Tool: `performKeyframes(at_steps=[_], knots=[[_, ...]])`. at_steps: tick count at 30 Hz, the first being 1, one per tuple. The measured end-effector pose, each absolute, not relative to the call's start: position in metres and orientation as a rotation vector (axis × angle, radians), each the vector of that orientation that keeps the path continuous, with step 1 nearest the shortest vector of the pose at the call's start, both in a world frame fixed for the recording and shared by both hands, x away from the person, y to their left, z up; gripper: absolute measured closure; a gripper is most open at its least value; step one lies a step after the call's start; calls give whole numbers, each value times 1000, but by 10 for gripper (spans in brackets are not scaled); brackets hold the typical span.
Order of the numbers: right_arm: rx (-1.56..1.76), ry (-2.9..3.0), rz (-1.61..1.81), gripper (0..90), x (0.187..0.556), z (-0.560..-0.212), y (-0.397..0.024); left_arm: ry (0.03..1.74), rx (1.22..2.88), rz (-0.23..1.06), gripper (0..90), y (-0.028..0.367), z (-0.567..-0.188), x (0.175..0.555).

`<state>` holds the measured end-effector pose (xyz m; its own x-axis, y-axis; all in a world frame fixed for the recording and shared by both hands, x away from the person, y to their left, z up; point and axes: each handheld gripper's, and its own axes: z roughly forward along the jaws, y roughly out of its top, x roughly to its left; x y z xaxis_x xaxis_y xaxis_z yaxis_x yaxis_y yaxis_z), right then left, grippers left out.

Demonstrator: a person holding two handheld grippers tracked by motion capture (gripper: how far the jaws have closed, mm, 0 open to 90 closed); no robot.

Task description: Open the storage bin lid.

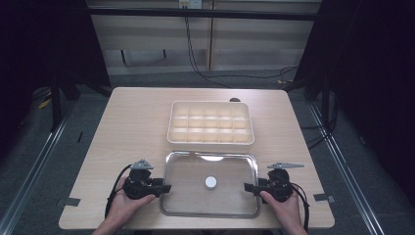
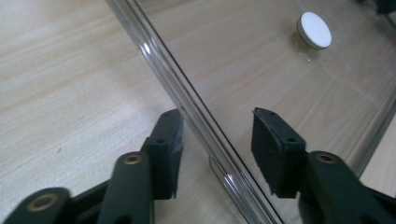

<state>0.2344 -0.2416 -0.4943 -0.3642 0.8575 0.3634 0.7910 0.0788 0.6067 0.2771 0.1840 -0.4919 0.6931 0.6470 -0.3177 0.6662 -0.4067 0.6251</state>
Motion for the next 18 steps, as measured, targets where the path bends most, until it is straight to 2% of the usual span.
performKeyframes(at_steps=[4, 5, 8, 9, 18], knots=[[1684, 2252, 1184, 357, 234, -493, -242, 999, 2153, 13, 490, 184, -490, 276], [1677, 2240, 1188, 357, 233, -491, -242, 983, 2140, 20, 521, 184, -489, 276], [1681, 2241, 1195, 357, 233, -492, -243, 990, 2125, 28, 507, 185, -488, 277], [1684, 2231, 1198, 351, 233, -491, -243, 1001, 2113, 29, 465, 187, -487, 277], [1538, 2191, 1387, 346, 224, -476, -250, 952, 2039, 95, 338, 198, -472, 275]])
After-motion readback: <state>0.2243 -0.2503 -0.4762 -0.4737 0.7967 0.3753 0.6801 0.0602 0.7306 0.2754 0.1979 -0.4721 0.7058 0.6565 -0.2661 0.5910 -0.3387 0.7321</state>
